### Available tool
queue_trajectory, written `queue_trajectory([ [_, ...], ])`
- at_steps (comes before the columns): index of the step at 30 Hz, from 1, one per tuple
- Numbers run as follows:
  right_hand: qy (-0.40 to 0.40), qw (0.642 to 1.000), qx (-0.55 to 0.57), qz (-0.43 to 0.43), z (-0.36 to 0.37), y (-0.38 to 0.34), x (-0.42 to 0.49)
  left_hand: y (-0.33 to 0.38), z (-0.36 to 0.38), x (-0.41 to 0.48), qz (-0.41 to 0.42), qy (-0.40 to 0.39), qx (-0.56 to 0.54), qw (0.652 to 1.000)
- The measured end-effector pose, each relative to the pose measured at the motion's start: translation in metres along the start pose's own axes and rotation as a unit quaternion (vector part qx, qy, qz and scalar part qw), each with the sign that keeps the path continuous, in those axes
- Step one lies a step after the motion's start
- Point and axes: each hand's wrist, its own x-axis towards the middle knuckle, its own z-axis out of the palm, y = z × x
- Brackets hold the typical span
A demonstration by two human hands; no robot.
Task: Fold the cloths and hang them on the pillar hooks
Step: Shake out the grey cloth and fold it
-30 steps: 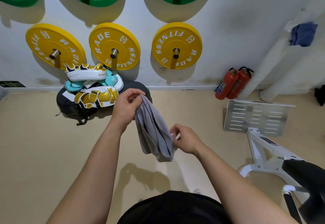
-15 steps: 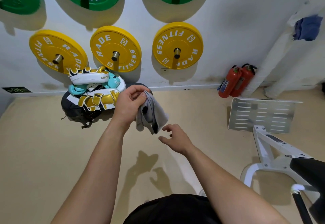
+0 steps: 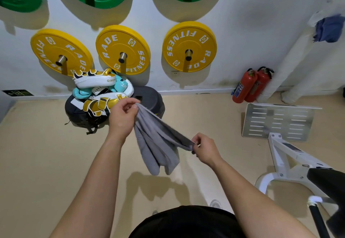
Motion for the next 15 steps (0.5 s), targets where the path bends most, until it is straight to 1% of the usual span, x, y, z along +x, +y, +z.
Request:
queue_trajectory([
  [2, -0.006, 1.000, -0.003, -0.019, -0.024, 0.003, -0.003, -0.022, -0.005, 0.005, -0.033, 0.049, 0.037, 0.998],
  [5, -0.068, 0.996, -0.006, -0.059, -0.052, -0.002, -0.007, -0.052, -0.002, 0.007, -0.091, 0.079, 0.061, 0.991],
  [8, -0.107, 0.989, -0.040, -0.093, -0.069, -0.012, -0.011, -0.064, 0.008, 0.007, -0.119, 0.102, 0.055, 0.986],
  [12, -0.109, 0.984, -0.106, -0.089, -0.080, -0.020, -0.015, -0.066, 0.018, 0.012, -0.123, 0.107, 0.047, 0.986],
  [15, -0.093, 0.986, -0.106, -0.085, -0.086, -0.018, -0.020, -0.063, 0.023, 0.019, -0.114, 0.099, 0.048, 0.987],
])
